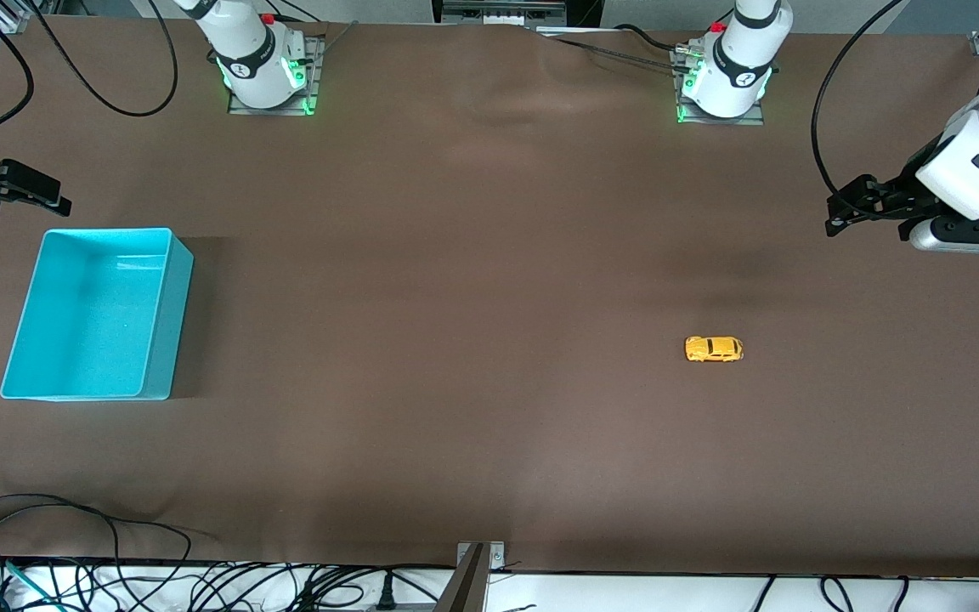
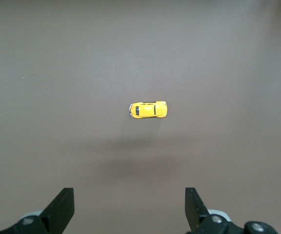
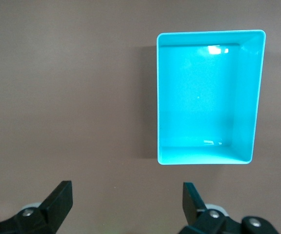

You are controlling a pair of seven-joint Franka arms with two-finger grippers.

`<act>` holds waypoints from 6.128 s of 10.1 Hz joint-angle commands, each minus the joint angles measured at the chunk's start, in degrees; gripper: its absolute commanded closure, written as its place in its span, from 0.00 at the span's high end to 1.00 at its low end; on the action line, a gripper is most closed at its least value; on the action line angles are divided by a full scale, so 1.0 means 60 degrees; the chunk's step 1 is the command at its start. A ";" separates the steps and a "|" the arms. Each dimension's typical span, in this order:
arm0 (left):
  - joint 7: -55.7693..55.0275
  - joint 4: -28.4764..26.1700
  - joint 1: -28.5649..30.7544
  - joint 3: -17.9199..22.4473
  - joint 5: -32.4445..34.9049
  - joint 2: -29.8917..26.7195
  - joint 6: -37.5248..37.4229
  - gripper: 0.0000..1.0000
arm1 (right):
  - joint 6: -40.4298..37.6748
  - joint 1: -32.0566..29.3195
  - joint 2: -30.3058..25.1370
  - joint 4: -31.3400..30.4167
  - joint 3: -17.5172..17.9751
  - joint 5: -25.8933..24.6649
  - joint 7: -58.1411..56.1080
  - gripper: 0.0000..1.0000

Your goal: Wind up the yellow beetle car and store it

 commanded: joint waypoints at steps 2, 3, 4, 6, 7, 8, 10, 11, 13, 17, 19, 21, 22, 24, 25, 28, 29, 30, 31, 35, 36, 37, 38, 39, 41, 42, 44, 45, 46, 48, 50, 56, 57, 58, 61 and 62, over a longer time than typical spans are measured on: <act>-0.0150 0.0052 -0.0098 -0.0015 0.0041 0.0038 -0.0071 1.00 | -0.0247 0.0008 0.0099 0.0315 0.0043 -0.0199 -0.0150 1.00; -0.0195 0.0096 -0.0128 -0.0029 0.0157 0.0212 -0.0056 1.00 | -0.0276 0.0037 0.0099 0.0301 0.0058 -0.0199 -0.0064 1.00; -0.0180 0.0111 -0.0129 -0.0029 0.0115 0.0243 -0.0041 1.00 | -0.0262 0.0038 0.0099 0.0257 0.0044 -0.0199 -0.0107 1.00; -0.0210 0.0299 -0.0158 -0.0029 0.0056 0.0418 -0.0027 1.00 | -0.0158 0.0052 0.0231 0.0227 0.0058 -0.0550 -0.0006 1.00; -0.0195 0.0504 -0.0143 -0.0029 0.0114 0.0593 -0.0027 1.00 | -0.0159 0.0052 0.0246 0.0242 0.0058 -0.0579 -0.0004 1.00; -0.0209 0.0521 -0.0143 -0.0029 0.0129 0.0638 -0.0027 1.00 | -0.0130 0.0023 0.0275 0.0213 0.0029 -0.0521 0.0010 1.00; -0.0210 0.0535 -0.0143 -0.0015 0.0173 0.0871 -0.0027 1.00 | -0.0043 0.0052 0.0289 0.0213 0.0044 -0.0623 0.0025 1.00; -0.0210 0.0536 -0.0114 -0.0015 0.0173 0.0960 -0.0027 1.00 | -0.0056 0.0052 0.0333 0.0227 0.0044 -0.0609 0.0025 1.00; -0.0122 0.0565 0.0002 0.0014 0.0159 0.0975 -0.0027 1.00 | -0.0071 0.0052 0.0348 0.0227 0.0058 -0.0551 0.0010 1.00; -0.0180 0.0565 -0.0011 0.0029 0.0159 0.0975 -0.0027 1.00 | -0.0027 0.0052 0.0421 0.0300 0.0044 -0.0521 0.0010 1.00; -0.0137 0.0565 -0.0011 0.0029 0.0173 0.0975 -0.0027 1.00 | -0.0057 0.0023 0.0421 0.0300 0.0029 -0.0492 0.0040 1.00; -0.0166 0.0565 -0.0011 0.0015 0.0144 0.0975 -0.0027 1.00 | -0.0027 0.0052 0.0421 0.0330 0.0058 -0.0521 0.0025 1.00; -0.0180 0.0565 -0.0011 0.0015 0.0129 0.0975 -0.0027 1.00 | -0.0042 0.0038 0.0436 0.0315 0.0044 -0.0506 0.0025 1.00; -0.0166 0.0565 0.0003 0.0015 0.0115 0.0975 -0.0027 1.00 | -0.0129 0.0052 0.0480 0.0301 0.0058 -0.0506 0.0010 1.00; -0.0151 0.0565 0.0003 0.0015 0.0129 0.0975 -0.0027 1.00 | -0.0130 0.0052 0.0553 0.0301 0.0058 -0.0506 0.0025 1.00; -0.0107 0.0565 0.0003 0.0029 0.0144 0.0975 -0.0027 1.00 | -0.0013 0.0052 0.0641 0.0330 0.0058 -0.0521 0.0025 1.00; -0.0107 0.0565 0.0003 0.0029 0.0144 0.0975 -0.0027 1.00 | -0.0013 0.0067 0.0641 0.0330 0.0073 -0.0521 0.0025 1.00; -0.0107 0.0565 0.0018 0.0029 0.0129 0.0975 -0.0027 1.00 | -0.0013 0.0052 0.0656 0.0330 0.0058 -0.0521 0.0025 1.00; -0.0136 0.0565 0.0003 0.0029 0.0129 0.0975 -0.0027 1.00 | -0.0013 0.0067 0.0656 0.0330 0.0073 -0.0535 0.0010 1.00; -0.0136 0.0565 0.0003 0.0029 0.0129 0.0975 -0.0027 1.00 | -0.0071 0.0052 0.0612 0.0330 0.0073 -0.0536 -0.0004 1.00; -0.0136 0.0565 0.0003 0.0029 0.0115 0.0975 -0.0027 1.00 | -0.0057 0.0052 0.0597 0.0330 0.0073 -0.0536 0.0010 1.00; -0.0136 0.0565 0.0003 0.0029 0.0115 0.0975 -0.0027 1.00 | -0.0042 0.0067 0.0597 0.0344 0.0073 -0.0550 -0.0019 1.00; -0.0107 0.0565 0.0003 0.0029 0.0115 0.0975 -0.0027 1.00 | -0.0071 0.0052 0.0583 0.0345 0.0073 -0.0550 -0.0034 1.00; -0.0107 0.0565 0.0003 0.0029 0.0115 0.0975 -0.0027 1.00 | -0.0057 0.0052 0.0568 0.0345 0.0073 -0.0536 -0.0048 1.00; -0.0107 0.0565 0.0003 0.0029 0.0115 0.0975 -0.0027 1.00 | -0.0071 0.0052 0.0553 0.0345 0.0073 -0.0536 -0.0078 1.00; -0.0093 0.0565 0.0003 0.0029 0.0115 0.0975 -0.0027 1.00 | -0.0057 0.0067 0.0553 0.0345 0.0087 -0.0550 -0.0049 1.00; -0.0107 0.0565 0.0003 0.0029 0.0100 0.0975 -0.0027 1.00 | -0.0100 0.0052 0.0553 0.0345 0.0088 -0.0550 -0.0048 1.00; -0.0093 0.0565 0.0003 0.0029 0.0115 0.0975 -0.0027 1.00 | -0.0115 0.0052 0.0553 0.0345 0.0088 -0.0565 -0.0063 1.00; -0.0092 0.0565 0.0018 0.0029 0.0100 0.0975 -0.0027 1.00 | -0.0144 0.0052 0.0553 0.0330 0.0073 -0.0565 -0.0107 1.00; -0.0092 0.0565 0.0003 0.0029 0.0100 0.0975 -0.0027 1.00 | -0.0144 0.0067 0.0553 0.0330 0.0088 -0.0579 -0.0078 1.00; -0.0092 0.0565 0.0003 0.0029 0.0100 0.0975 -0.0027 1.00 | -0.0159 0.0067 0.0568 0.0330 0.0088 -0.0579 -0.0107 1.00; -0.0092 0.0565 0.0003 0.0029 0.0100 0.0975 -0.0027 1.00 | -0.0159 0.0052 0.0568 0.0345 0.0146 -0.0594 -0.0166 1.00; -0.0092 0.0565 0.0003 0.0029 0.0100 0.0975 -0.0027 1.00 | -0.0173 0.0052 0.0568 0.0330 0.0146 -0.0565 -0.0166 1.00; -0.0107 0.0565 0.0003 0.0015 0.0100 0.0975 -0.0027 1.00 | -0.0174 0.0052 0.0582 0.0330 0.0146 -0.0579 -0.0137 1.00; -0.0136 0.0579 0.0003 0.0015 0.0100 0.0975 -0.0027 1.00 | -0.0290 0.0038 0.0612 0.0344 0.0117 -0.0579 -0.0166 1.00; -0.0136 0.0565 0.0003 0.0029 0.0100 0.0975 -0.0027 1.00 | -0.0291 0.0023 0.0612 0.0345 0.0117 -0.0579 -0.0151 1.00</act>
